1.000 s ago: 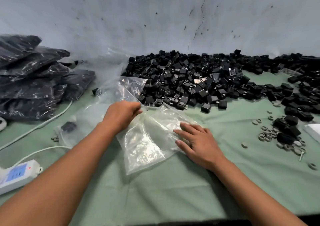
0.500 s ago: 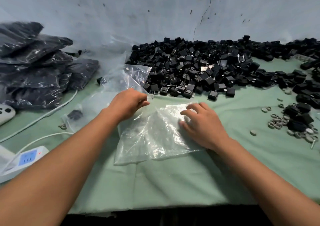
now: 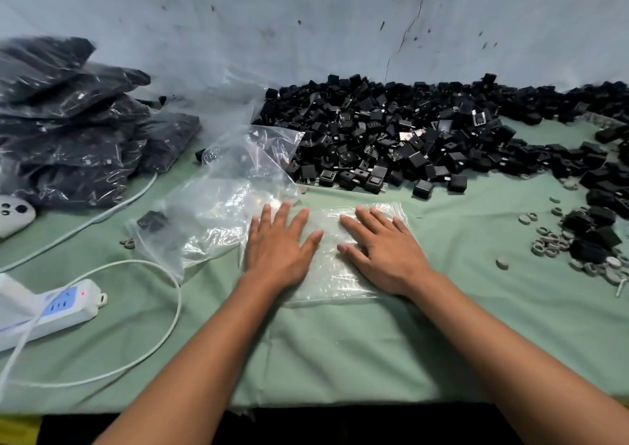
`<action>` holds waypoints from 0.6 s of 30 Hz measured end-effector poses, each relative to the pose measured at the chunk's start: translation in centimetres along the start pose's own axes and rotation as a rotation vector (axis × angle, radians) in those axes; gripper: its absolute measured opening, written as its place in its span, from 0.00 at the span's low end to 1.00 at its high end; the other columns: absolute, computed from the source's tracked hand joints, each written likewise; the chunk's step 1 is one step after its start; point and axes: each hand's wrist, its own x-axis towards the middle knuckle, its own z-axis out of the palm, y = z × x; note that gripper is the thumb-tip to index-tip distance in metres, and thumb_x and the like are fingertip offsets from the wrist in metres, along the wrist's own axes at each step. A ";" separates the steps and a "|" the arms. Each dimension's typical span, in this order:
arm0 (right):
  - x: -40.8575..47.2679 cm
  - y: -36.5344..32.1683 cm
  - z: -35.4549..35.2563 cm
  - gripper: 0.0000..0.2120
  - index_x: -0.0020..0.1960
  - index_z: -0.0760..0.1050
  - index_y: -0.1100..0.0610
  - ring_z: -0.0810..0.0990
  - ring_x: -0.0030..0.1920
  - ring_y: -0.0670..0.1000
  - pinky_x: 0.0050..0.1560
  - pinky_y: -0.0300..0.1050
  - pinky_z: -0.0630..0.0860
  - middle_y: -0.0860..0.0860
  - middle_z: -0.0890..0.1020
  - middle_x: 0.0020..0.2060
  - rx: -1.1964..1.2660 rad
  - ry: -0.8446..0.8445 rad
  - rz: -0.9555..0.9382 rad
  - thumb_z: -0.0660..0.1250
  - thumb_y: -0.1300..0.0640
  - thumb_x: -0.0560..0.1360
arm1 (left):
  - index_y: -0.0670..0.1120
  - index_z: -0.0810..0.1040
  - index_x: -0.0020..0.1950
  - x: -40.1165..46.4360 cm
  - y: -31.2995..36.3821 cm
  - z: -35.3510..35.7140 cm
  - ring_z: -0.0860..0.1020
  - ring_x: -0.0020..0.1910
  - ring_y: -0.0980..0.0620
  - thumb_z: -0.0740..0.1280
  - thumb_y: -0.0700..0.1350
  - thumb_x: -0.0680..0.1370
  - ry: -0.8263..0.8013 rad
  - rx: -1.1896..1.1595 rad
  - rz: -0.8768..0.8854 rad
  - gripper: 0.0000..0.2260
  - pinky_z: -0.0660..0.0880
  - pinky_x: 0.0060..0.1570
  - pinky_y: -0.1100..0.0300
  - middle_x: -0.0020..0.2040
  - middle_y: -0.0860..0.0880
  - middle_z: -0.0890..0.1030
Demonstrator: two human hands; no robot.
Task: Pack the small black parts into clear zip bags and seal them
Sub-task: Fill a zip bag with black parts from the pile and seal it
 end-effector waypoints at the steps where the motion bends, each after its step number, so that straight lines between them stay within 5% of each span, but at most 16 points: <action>1: -0.1 -0.1 -0.1 0.33 0.82 0.50 0.39 0.47 0.83 0.48 0.82 0.55 0.46 0.45 0.50 0.83 0.002 0.005 0.006 0.44 0.29 0.80 | 0.60 0.49 0.84 0.0 -0.4 0.0 0.42 0.83 0.45 0.41 0.71 0.80 -0.007 0.009 -0.018 0.33 0.39 0.81 0.46 0.85 0.50 0.45; 4: 0.4 -0.6 -0.8 0.29 0.69 0.73 0.43 0.68 0.75 0.54 0.73 0.57 0.66 0.49 0.74 0.73 -0.005 0.081 0.031 0.46 0.29 0.80 | 0.60 0.49 0.84 0.1 -0.6 0.3 0.42 0.83 0.45 0.42 0.72 0.80 -0.011 0.044 -0.051 0.34 0.40 0.81 0.46 0.85 0.49 0.45; 5: 1.1 -0.9 -1.5 0.29 0.55 0.80 0.48 0.78 0.62 0.56 0.63 0.55 0.75 0.51 0.82 0.57 0.014 0.160 0.065 0.48 0.30 0.81 | 0.60 0.48 0.84 0.1 -0.5 0.3 0.42 0.83 0.45 0.42 0.72 0.80 -0.012 0.056 -0.054 0.34 0.40 0.81 0.46 0.85 0.49 0.45; 7: 3.2 -1.3 -2.9 0.28 0.38 0.76 0.56 0.79 0.42 0.58 0.45 0.54 0.79 0.54 0.81 0.35 0.036 0.316 0.134 0.54 0.36 0.82 | 0.60 0.48 0.84 0.1 -0.4 0.4 0.42 0.83 0.44 0.42 0.71 0.80 -0.009 0.070 -0.056 0.34 0.40 0.81 0.45 0.85 0.49 0.45; 8: 4.4 -1.4 -3.5 0.23 0.40 0.77 0.57 0.79 0.44 0.58 0.45 0.55 0.80 0.54 0.81 0.36 0.015 0.359 0.136 0.58 0.41 0.83 | 0.59 0.48 0.84 0.1 -0.5 0.4 0.42 0.83 0.44 0.42 0.71 0.80 -0.007 0.070 -0.055 0.34 0.40 0.81 0.45 0.85 0.49 0.45; 10: 6.6 -1.4 -4.5 0.09 0.58 0.77 0.57 0.73 0.60 0.58 0.55 0.56 0.78 0.55 0.81 0.55 -0.094 0.339 0.078 0.64 0.54 0.81 | 0.59 0.49 0.84 0.0 -0.5 0.4 0.42 0.83 0.44 0.43 0.71 0.80 -0.003 0.069 -0.057 0.34 0.40 0.81 0.45 0.85 0.49 0.45; 13: 9.7 -1.2 -4.9 0.27 0.77 0.65 0.52 0.62 0.74 0.59 0.67 0.60 0.70 0.55 0.67 0.74 -0.216 0.112 -0.021 0.62 0.63 0.80 | 0.59 0.50 0.84 0.1 -0.5 0.4 0.43 0.83 0.44 0.44 0.70 0.80 0.009 0.071 -0.052 0.33 0.41 0.81 0.45 0.85 0.49 0.46; 15: 11.0 -1.4 -4.5 0.25 0.76 0.66 0.52 0.64 0.72 0.60 0.67 0.60 0.69 0.56 0.67 0.72 -0.297 0.092 -0.055 0.61 0.62 0.81 | 0.59 0.51 0.84 0.0 -0.6 0.5 0.44 0.83 0.44 0.44 0.70 0.80 0.024 0.068 -0.048 0.33 0.41 0.81 0.46 0.85 0.49 0.46; 18: 11.6 -1.3 -3.9 0.13 0.64 0.73 0.59 0.69 0.59 0.60 0.53 0.54 0.74 0.57 0.70 0.58 -0.308 0.191 -0.056 0.61 0.65 0.80 | 0.59 0.51 0.83 0.1 -0.7 0.7 0.44 0.83 0.45 0.44 0.71 0.80 0.030 0.061 -0.045 0.33 0.41 0.81 0.46 0.85 0.49 0.47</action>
